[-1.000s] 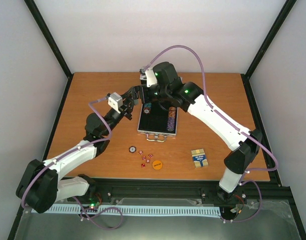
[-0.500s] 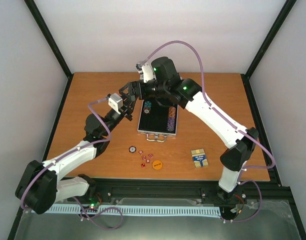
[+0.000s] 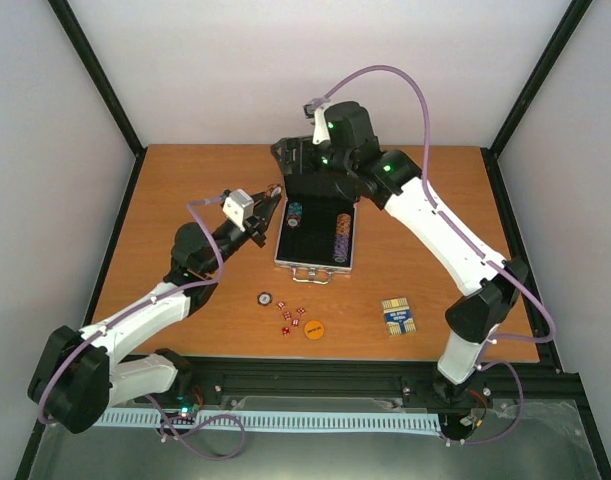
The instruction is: Pack up texas hold em set
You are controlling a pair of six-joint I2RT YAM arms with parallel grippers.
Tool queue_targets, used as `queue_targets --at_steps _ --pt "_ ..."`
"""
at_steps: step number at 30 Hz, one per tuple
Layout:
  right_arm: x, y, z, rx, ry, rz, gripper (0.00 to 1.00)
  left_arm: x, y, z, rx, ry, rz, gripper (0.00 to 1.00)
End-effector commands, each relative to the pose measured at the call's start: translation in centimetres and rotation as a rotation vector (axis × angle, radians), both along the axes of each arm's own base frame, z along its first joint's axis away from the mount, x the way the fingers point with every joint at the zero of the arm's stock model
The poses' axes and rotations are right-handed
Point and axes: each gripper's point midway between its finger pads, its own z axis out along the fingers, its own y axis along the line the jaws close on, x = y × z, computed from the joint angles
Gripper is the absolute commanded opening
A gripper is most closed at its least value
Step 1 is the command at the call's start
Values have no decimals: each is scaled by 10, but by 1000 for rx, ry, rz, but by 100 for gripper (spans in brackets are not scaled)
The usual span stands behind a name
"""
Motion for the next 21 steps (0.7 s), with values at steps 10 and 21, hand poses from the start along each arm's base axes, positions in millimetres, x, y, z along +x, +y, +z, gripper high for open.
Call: queue_targets --at_steps 10,21 --pt "28 -117 -15 -126 -88 -294 100 5 -19 -46 283 180 -127 1" --pt "20 -167 -53 -208 -72 -399 100 30 -35 -105 534 429 -300 1"
